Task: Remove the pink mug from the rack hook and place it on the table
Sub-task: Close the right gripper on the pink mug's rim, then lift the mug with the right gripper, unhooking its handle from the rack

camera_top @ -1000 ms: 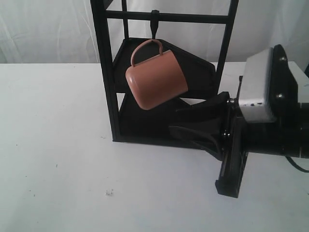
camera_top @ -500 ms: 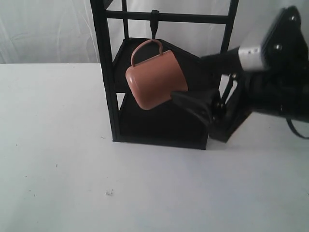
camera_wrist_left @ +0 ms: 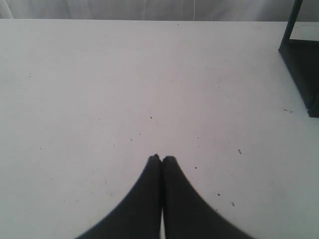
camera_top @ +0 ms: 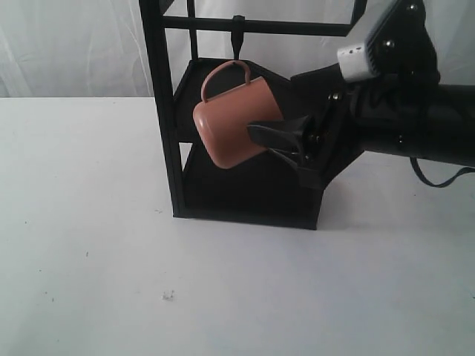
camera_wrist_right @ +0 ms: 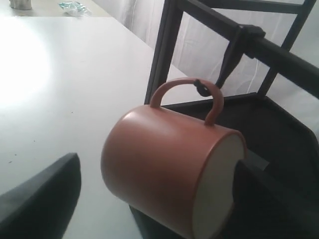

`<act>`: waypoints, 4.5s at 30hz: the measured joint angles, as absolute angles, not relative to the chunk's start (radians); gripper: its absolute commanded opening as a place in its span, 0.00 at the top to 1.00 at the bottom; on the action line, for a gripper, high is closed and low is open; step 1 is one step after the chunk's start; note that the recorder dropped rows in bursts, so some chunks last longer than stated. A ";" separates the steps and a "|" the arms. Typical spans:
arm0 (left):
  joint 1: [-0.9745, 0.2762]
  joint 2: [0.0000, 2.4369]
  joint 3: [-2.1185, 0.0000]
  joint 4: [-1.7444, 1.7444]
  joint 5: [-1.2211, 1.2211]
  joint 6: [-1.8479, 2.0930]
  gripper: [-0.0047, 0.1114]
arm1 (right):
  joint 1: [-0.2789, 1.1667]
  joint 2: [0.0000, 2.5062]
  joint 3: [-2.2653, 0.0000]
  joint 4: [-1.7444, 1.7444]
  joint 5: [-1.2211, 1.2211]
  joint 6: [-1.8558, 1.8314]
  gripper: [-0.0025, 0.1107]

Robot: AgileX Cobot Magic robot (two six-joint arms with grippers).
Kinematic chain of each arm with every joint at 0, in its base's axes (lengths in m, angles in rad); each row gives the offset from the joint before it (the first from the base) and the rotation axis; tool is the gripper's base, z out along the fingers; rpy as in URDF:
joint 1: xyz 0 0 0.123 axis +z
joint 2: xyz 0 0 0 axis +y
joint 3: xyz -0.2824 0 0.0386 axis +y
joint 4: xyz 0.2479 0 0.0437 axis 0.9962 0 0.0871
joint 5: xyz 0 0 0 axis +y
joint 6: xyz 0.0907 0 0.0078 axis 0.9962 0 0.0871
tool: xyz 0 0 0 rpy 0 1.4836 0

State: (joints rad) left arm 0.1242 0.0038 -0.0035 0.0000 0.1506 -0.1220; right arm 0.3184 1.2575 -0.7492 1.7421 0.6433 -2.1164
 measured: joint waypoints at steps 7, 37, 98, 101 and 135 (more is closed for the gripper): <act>0.124 0.004 -0.003 0.000 0.151 -0.122 0.96 | 0.318 1.279 -0.755 1.742 0.643 -2.103 0.30; 0.124 0.004 -0.003 0.000 0.151 -0.122 0.96 | 0.373 1.388 -0.755 1.742 0.713 -1.933 0.30; 0.124 0.004 -0.003 0.000 0.151 -0.122 0.96 | 0.451 1.383 -0.763 1.743 0.605 -1.980 0.98; 0.124 0.004 -0.003 0.000 0.151 -0.122 0.96 | 0.451 1.367 -0.763 1.741 0.605 -1.989 0.98; 0.124 0.004 -0.003 0.000 0.151 -0.122 0.96 | 0.458 1.282 -0.759 1.734 0.611 -1.970 0.98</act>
